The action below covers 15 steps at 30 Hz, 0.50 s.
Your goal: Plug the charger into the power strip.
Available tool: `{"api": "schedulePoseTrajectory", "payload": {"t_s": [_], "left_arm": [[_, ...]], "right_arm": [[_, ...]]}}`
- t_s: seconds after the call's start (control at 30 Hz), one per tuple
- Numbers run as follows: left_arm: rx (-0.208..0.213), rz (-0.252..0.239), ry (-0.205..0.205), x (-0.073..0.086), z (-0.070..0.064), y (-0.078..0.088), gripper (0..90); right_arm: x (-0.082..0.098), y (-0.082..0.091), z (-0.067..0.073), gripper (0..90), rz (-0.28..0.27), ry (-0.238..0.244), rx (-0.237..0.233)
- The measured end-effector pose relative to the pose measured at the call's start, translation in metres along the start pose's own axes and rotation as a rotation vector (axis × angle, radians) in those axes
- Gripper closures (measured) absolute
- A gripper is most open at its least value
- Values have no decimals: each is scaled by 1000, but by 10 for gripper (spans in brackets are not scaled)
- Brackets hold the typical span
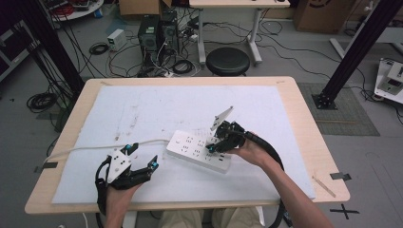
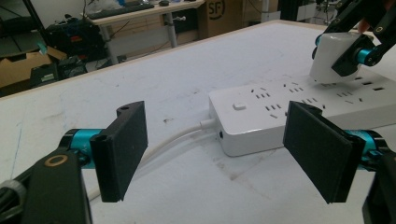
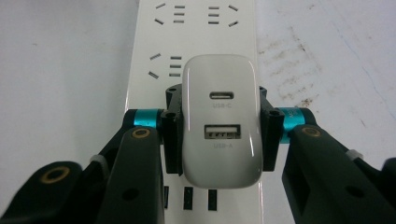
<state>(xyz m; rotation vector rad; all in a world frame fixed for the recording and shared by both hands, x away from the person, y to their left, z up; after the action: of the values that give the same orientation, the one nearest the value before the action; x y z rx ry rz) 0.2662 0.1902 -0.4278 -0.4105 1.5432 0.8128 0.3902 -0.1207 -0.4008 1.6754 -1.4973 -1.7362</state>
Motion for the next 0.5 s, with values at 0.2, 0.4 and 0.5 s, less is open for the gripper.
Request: {"api": "schedulePoseTrajectory", "payload": {"t_s": [0.2, 0.4, 0.5], "left_arm": [[-1, 0, 0, -1, 1, 2, 220], [-14, -5, 2, -1, 2, 6, 220], [-17, -9, 1, -4, 2, 7, 220]], "right_arm": [[-1, -3, -3, 639, -11, -14, -23], [2, -9, 1, 640, -24, -2, -5], [5, -9, -1, 640, -28, -16, -21]]}}
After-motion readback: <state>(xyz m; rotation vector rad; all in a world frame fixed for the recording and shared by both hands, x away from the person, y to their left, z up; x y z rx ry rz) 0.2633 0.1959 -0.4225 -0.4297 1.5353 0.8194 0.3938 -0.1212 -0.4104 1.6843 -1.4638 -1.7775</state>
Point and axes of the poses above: each handheld gripper's, and its own axes: y roughly backward along the jaws, x roughly out of its underside, z roughly to its left, the point moved 2 cm from there along -y, roughly forward along the jaws, and after that the axes turned 15 degrees about x, right-handed, at the moved point
